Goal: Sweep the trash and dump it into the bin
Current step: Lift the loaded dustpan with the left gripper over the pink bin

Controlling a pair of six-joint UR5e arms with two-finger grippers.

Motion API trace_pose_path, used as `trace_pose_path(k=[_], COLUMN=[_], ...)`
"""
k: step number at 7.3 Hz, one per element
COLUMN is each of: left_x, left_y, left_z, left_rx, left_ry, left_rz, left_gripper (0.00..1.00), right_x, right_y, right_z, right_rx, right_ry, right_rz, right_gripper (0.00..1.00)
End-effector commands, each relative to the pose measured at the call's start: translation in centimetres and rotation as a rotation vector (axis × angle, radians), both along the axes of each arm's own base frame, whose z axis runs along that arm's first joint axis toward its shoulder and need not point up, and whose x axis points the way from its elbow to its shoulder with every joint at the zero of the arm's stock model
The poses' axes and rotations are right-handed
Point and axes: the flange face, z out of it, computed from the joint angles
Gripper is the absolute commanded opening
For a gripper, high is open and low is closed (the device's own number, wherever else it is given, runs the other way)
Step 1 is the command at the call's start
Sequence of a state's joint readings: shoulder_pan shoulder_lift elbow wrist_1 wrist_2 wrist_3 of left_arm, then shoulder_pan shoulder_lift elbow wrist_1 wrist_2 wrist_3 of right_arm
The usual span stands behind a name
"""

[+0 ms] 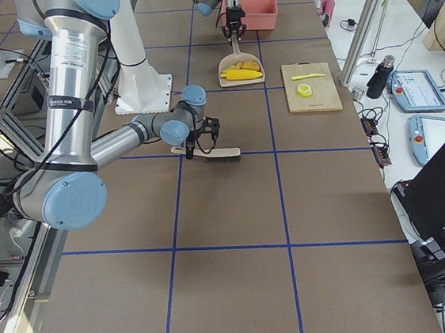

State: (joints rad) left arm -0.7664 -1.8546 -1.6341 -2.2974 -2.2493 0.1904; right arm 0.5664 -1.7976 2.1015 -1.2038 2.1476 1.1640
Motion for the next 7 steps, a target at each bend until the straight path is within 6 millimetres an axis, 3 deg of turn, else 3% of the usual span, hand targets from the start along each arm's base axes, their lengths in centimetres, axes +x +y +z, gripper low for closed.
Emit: trace_pose_path(k=[1, 3, 5, 6, 7], left_x=[-0.3, -1.0, -3.0, -4.9, -8.6], left_y=[0.1, 0.1, -0.4, -0.9, -2.5], left_z=[-0.6, -1.2, -1.7, -1.3, 0.0], left_rx=[0.018, 0.052, 0.052, 0.028, 0.011], left_ry=[0.017, 0.056, 0.119, 0.148, 0.141], left_rz=[0.000, -0.011, -0.062, -0.106, -0.153], left_gripper=[0.00, 0.00, 0.00, 0.00, 0.00], right_x=[1.1, 6.0, 10.5, 13.0, 15.3], right_y=[-0.7, -4.0, -7.3, -8.8, -10.3], right_z=[-1.3, -3.3, -2.4, -1.6, -0.5], right_rx=[0.017, 0.036, 0.090, 0.144, 0.189], right_ry=[-0.027, -0.071, -0.061, -0.054, -0.026], right_rz=[0.026, 0.143, 0.222, 0.234, 0.212], right_gripper=[1.00, 1.00, 1.00, 1.00, 1.00])
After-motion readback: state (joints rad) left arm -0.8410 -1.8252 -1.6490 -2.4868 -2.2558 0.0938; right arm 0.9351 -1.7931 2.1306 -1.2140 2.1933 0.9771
